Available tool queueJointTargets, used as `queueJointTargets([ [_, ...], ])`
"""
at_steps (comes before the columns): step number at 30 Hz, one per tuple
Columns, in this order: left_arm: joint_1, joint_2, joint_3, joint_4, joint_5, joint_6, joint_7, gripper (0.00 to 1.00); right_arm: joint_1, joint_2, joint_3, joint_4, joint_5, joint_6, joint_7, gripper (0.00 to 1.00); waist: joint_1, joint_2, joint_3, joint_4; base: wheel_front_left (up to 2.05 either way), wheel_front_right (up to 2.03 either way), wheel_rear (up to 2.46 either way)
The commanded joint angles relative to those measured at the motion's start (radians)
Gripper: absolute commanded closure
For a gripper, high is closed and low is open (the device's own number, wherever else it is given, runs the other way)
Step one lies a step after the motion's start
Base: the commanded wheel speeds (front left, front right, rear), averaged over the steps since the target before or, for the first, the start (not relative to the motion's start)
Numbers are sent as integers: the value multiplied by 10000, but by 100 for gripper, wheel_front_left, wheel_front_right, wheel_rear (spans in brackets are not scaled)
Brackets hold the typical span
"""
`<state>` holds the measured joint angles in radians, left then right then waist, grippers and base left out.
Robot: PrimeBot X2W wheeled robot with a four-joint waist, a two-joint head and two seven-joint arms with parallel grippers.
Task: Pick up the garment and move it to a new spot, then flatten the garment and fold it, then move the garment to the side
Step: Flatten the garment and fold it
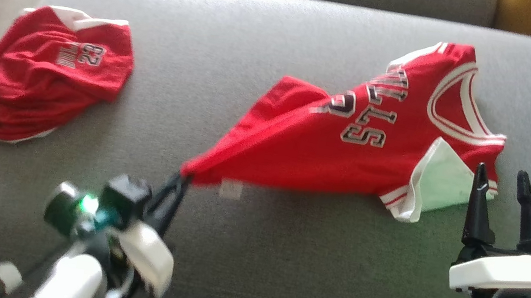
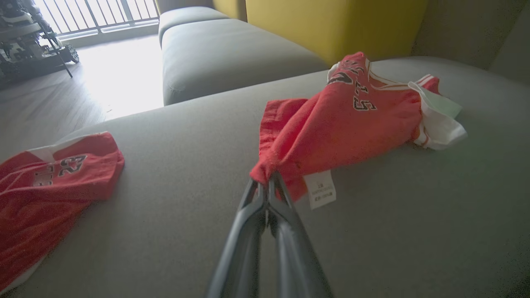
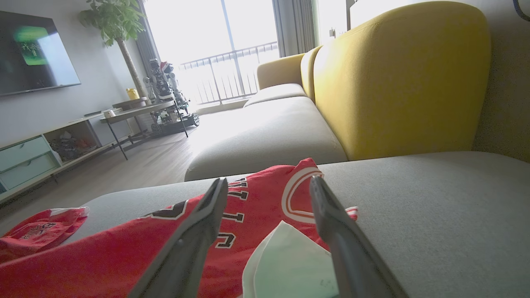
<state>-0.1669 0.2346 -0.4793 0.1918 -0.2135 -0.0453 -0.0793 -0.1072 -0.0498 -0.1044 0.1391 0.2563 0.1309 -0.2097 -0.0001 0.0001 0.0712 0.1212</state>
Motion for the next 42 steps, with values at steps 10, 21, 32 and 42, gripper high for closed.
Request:
queueJointTargets([
  [10, 454, 226, -459, 346, 488, 159, -193, 0, -223, -5, 139, 17, 155, -2, 44, 0, 1, -1, -316, 16, 0, 0, 0],
  [21, 225, -158, 638, 205, -266, 1009, -1255, 0, -278, -5, -58, -252, -2, -2, 104, 0, 1, -1, -298, -303, 0, 0, 0],
  [32, 171, -736, 2395, -780, -628, 1800, -1818, 0, -513, -5, 564, -156, -729, -2, 568, 0, 1, -1, 163, -537, 0, 0, 0],
  [42, 309, -1389, 2478, -599, -88, 1271, -1823, 0, -2410, -5, 234, 2060, -1671, -2, 1416, 0, 1, -1, 823, 188, 0, 0, 0],
])
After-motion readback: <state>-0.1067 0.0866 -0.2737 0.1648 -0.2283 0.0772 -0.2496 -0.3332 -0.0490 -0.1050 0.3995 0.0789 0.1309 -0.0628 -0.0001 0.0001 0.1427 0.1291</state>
